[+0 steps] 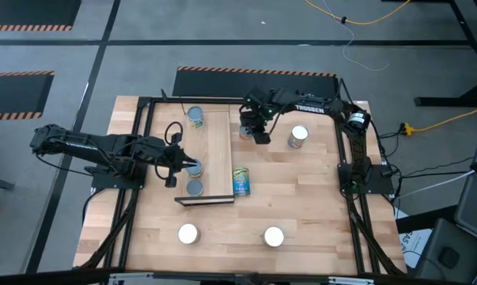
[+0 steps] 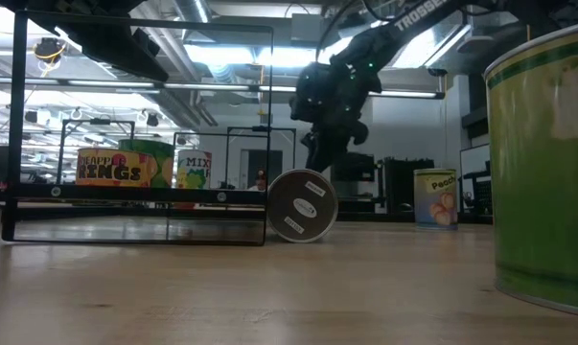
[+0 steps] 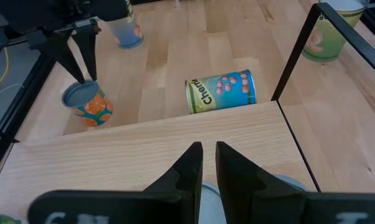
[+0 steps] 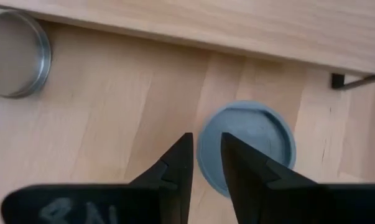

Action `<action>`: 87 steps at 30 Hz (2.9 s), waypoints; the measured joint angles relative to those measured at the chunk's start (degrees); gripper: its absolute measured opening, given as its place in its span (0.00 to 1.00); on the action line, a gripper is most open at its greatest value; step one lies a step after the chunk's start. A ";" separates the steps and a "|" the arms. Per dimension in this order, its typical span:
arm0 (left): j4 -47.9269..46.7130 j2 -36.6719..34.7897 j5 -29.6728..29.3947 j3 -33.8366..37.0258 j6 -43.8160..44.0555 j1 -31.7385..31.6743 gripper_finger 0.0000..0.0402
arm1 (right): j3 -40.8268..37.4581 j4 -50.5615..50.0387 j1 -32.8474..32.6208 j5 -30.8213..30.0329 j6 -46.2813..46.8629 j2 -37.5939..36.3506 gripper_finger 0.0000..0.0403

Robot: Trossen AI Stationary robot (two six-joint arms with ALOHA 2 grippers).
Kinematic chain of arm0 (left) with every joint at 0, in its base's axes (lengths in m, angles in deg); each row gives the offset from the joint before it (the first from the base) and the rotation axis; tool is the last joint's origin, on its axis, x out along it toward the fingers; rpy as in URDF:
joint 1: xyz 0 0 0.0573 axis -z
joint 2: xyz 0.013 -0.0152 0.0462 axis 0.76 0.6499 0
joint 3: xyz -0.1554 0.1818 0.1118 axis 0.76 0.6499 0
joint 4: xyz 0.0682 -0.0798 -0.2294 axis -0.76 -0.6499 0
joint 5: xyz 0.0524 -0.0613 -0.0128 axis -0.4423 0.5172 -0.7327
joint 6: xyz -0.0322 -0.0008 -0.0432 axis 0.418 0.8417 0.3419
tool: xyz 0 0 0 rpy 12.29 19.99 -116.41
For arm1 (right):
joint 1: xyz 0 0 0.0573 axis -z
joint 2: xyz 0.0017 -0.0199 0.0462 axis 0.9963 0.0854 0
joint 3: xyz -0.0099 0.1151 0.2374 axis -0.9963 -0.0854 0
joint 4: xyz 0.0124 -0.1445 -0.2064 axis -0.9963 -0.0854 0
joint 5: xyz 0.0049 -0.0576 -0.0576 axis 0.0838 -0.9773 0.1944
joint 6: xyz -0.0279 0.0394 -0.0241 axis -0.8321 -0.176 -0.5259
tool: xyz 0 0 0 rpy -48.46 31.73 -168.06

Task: Pick and place cans onto a shelf
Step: Put the small canned oranges on the shelf

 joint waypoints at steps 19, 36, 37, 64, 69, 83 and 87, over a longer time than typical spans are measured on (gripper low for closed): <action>0.01 -0.01 0.00 -0.02 -0.02 0.00 0.10 | 0.00 5.15 -1.96 -7.03 31.39 0.00 0.49; 0.01 -0.01 0.00 0.00 -0.02 0.00 0.10 | -0.57 7.52 -2.66 -10.03 31.21 0.28 0.54; 0.01 -0.01 0.00 0.00 -0.02 0.00 0.10 | -0.57 7.63 -2.68 -10.02 31.19 0.28 0.54; 0.01 -0.01 0.00 -0.02 0.00 0.11 0.10 | -0.08 3.82 -2.75 -10.20 22.58 4.39 0.03; 0.00 -0.01 0.00 -0.02 0.00 0.11 0.10 | -0.12 -3.57 -2.75 -9.83 10.86 2.85 0.02; -0.36 -0.01 0.00 -0.02 0.02 0.11 0.10 | -0.22 -17.46 -2.88 -6.41 -7.25 0.17 0.05; -0.39 -0.01 0.00 -0.02 0.07 0.11 0.10 | -0.17 -17.03 -2.88 -7.46 -6.34 0.15 0.10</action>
